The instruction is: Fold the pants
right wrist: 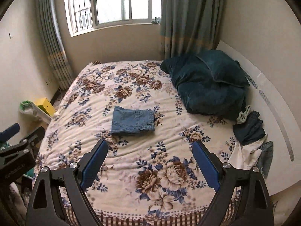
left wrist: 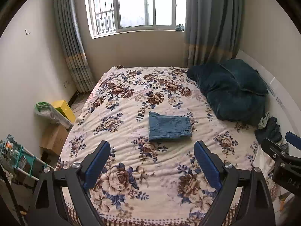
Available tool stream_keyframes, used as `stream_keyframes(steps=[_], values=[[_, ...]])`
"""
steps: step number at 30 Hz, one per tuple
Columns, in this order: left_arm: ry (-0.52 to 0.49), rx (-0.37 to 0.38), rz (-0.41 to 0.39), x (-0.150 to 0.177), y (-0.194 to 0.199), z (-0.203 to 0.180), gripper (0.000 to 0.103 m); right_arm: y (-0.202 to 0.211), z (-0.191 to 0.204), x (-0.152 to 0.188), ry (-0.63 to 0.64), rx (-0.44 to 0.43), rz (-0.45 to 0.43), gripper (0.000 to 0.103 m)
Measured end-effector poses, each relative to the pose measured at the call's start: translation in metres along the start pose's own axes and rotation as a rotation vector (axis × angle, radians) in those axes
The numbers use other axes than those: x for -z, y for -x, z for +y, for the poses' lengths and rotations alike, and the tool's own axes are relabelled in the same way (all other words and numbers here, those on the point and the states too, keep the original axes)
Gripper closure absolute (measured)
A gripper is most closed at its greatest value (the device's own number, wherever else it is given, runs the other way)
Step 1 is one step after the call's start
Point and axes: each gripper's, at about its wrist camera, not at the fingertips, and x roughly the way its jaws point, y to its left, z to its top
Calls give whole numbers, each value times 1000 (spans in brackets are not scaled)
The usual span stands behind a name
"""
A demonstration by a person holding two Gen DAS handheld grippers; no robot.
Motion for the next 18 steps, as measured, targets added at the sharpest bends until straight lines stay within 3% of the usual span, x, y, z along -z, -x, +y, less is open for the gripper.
stream_keyframes(steps=[8, 15, 18], values=[[-4, -1, -39, 3, 38, -5, 12, 57, 3, -4, 26, -25, -59, 10], [2, -7, -26, 1, 33, -9, 12, 58, -4, -10, 16, -42, -39, 10], [4, -18, -27, -9, 25, -10, 0, 49, -9, -20, 4, -41, -33, 10]])
